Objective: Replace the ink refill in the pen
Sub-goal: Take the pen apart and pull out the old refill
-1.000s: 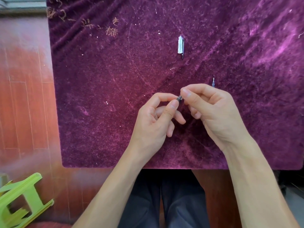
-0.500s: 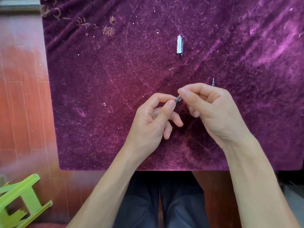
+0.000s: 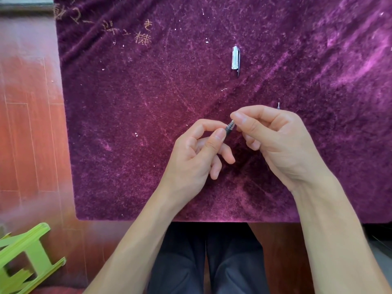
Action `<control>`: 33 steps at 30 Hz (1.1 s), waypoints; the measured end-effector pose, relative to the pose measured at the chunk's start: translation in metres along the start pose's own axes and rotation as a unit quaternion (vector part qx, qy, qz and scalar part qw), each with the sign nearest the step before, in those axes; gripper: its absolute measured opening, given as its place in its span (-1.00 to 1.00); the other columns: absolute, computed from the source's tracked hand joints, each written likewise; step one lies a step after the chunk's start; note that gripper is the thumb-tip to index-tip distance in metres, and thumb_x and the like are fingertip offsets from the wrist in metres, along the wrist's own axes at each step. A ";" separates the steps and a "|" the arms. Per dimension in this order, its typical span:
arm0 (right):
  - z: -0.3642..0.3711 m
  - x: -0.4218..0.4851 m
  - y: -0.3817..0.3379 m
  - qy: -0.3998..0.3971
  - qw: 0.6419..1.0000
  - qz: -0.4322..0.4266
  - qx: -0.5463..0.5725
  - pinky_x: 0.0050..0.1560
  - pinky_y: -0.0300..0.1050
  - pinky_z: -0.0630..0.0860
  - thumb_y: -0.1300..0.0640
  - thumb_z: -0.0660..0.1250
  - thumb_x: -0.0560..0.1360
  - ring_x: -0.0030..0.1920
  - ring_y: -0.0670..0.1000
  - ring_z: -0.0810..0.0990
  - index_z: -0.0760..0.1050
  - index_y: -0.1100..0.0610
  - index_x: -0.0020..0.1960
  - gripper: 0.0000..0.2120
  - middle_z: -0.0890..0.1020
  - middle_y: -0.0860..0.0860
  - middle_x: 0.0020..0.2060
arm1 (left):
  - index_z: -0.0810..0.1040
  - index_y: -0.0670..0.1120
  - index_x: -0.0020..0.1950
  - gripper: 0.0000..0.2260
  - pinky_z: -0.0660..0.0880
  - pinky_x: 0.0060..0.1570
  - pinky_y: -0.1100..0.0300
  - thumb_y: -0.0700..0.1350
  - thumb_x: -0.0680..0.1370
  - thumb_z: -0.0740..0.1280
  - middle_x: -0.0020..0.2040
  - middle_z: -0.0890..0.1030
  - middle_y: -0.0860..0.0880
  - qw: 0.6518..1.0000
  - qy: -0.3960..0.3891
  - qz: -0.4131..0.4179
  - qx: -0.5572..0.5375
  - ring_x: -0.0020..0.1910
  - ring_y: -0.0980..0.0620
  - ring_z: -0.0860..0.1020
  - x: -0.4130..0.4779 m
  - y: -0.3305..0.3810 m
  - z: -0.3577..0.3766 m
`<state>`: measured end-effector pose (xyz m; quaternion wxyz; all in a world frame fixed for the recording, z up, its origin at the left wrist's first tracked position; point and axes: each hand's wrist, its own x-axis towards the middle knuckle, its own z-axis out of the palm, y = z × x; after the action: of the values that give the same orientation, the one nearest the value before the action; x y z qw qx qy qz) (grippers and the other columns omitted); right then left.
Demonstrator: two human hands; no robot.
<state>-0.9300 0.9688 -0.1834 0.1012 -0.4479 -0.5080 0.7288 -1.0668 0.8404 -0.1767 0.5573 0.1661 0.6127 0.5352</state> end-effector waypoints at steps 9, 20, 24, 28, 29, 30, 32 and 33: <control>0.002 0.000 -0.010 0.017 0.999 0.003 0.033 -0.23 -0.26 0.42 0.05 0.53 0.56 -0.28 -0.11 0.44 0.79 0.04 0.01 -0.91 0.61 -0.07 -0.26 | 0.56 -0.02 0.14 -0.89 0.40 -0.43 0.41 -0.12 0.69 0.24 -0.27 0.68 -0.07 1.000 -0.006 0.020 -0.004 -0.49 0.07 0.48 0.001 0.001 -0.002; -0.003 0.016 -0.015 0.030 0.997 -0.017 0.064 -0.23 -0.30 0.41 0.15 0.46 0.64 -0.26 -0.10 0.44 0.79 0.04 0.04 -0.88 0.61 -0.08 -0.25 | 0.57 0.02 0.14 -0.88 0.48 -0.30 0.20 -0.14 0.68 0.26 -0.20 0.70 -0.05 0.999 0.002 0.035 0.011 -0.36 0.02 0.57 0.013 0.006 -0.002; -0.005 0.023 -0.018 0.037 0.995 -0.023 0.093 -0.22 -0.31 0.43 0.13 0.47 0.62 -0.24 -0.10 0.46 0.79 0.06 0.07 -0.88 0.66 -0.06 -0.20 | 0.57 -0.02 0.15 -0.88 0.48 -0.30 0.20 -0.16 0.68 0.26 -0.18 0.69 -0.05 0.999 0.003 0.037 0.005 -0.34 0.02 0.57 0.018 0.008 -0.001; -0.007 0.031 -0.021 0.117 0.989 -0.059 0.069 -0.17 -0.29 0.49 0.10 0.50 0.60 -0.23 -0.14 0.57 0.79 0.02 0.06 -0.90 0.78 -0.04 -0.10 | 0.58 -0.02 0.14 -0.88 0.50 -0.31 0.24 -0.11 0.68 0.26 -0.16 0.69 -0.08 0.999 0.005 0.025 -0.032 -0.34 0.05 0.57 0.021 0.009 -0.001; -0.008 0.035 -0.023 0.149 0.985 -0.077 0.040 -0.16 -0.29 0.51 0.10 0.51 0.59 -0.24 -0.15 0.60 0.78 0.01 0.05 -0.91 0.80 -0.03 -0.09 | 0.58 -0.02 0.14 -0.88 0.50 -0.31 0.25 -0.10 0.67 0.26 -0.16 0.69 -0.08 0.999 0.007 0.018 -0.044 -0.35 0.05 0.57 0.022 0.009 0.000; -0.009 0.039 -0.025 0.176 0.980 -0.095 0.008 -0.15 -0.30 0.53 0.10 0.52 0.58 -0.25 -0.16 0.64 0.78 0.00 0.04 -0.92 0.81 -0.02 -0.09 | 0.58 -0.02 0.14 -0.87 0.49 -0.31 0.25 -0.09 0.67 0.26 -0.16 0.69 -0.09 0.998 0.009 0.012 -0.053 -0.35 0.06 0.57 0.022 0.009 0.000; -0.013 0.050 -0.029 0.210 0.968 -0.126 -0.057 -0.13 -0.28 0.60 0.12 0.54 0.57 -0.26 -0.14 0.71 0.77 0.00 0.05 -0.92 0.82 -0.03 -0.11 | 0.59 -0.02 0.14 -0.86 0.49 -0.31 0.25 -0.07 0.66 0.26 -0.16 0.68 -0.09 0.998 0.011 0.004 -0.065 -0.35 0.06 0.57 0.022 0.008 0.001; -0.014 0.055 -0.031 0.218 0.962 -0.139 -0.092 -0.12 -0.27 0.62 0.12 0.54 0.57 -0.26 -0.14 0.73 0.76 0.01 0.05 -0.92 0.81 -0.06 -0.14 | 0.59 -0.02 0.14 -0.86 0.49 -0.31 0.25 -0.07 0.66 0.27 -0.16 0.68 -0.09 0.998 0.013 0.002 -0.069 -0.35 0.06 0.56 0.022 0.008 0.001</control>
<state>-0.9608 1.0258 -0.1895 0.2681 -0.5283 -0.5955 0.5426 -1.0760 0.8615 -0.1806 0.5587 0.1214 0.5807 0.5796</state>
